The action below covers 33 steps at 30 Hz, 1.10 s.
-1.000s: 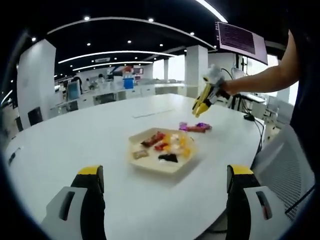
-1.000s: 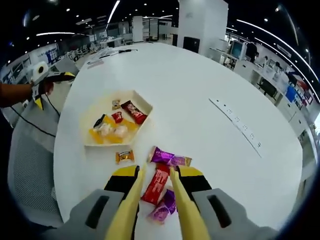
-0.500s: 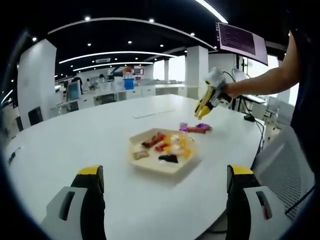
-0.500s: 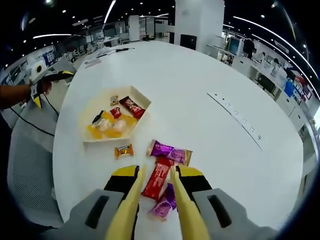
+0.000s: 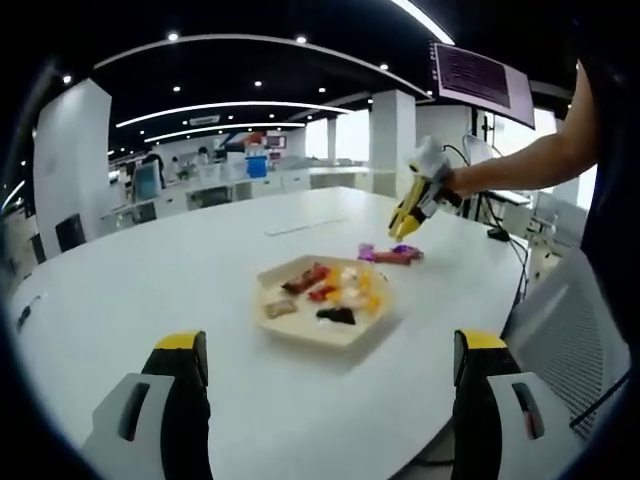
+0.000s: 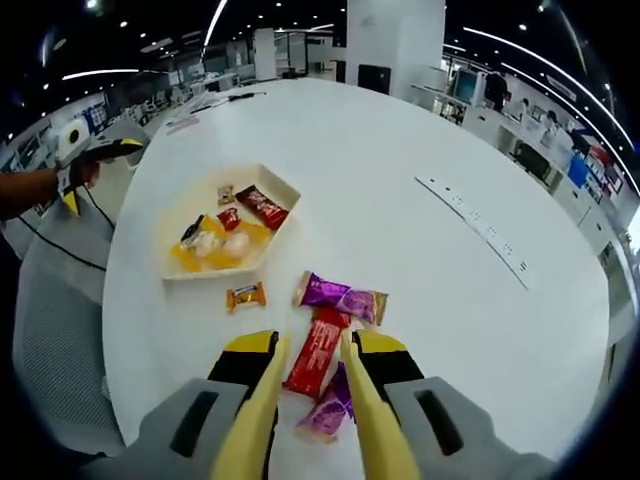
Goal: Place the target food into the container with the food tongs after gripping and lifting it, then release it inside without dropping or visibly crushing the food.
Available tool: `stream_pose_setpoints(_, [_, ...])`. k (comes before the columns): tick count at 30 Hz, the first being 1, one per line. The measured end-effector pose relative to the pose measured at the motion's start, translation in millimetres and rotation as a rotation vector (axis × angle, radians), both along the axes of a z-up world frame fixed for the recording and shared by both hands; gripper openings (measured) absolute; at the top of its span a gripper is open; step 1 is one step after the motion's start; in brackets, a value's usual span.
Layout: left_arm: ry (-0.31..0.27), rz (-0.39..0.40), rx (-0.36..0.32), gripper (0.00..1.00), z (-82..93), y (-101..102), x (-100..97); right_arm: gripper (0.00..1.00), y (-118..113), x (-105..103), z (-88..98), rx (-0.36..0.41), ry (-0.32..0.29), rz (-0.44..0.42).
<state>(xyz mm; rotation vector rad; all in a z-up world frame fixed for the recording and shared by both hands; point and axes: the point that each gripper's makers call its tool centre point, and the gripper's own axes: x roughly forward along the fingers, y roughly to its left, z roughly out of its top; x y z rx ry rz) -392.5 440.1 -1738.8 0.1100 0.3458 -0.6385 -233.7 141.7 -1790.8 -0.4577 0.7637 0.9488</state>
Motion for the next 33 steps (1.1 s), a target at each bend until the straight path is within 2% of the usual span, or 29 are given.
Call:
stream_pose_setpoints(26, [0.008, -0.005, 0.002, 0.99, -1.7, -1.4, -1.0, 0.29, 1.4, 0.8, -30.5, -0.015, 0.046, -0.043])
stream_pose_setpoints(33, [0.006, 0.0, -0.002, 0.99, -0.9, -0.9, -0.5, 0.29, 1.7, 1.9, -36.7, -0.034, 0.036, -0.063])
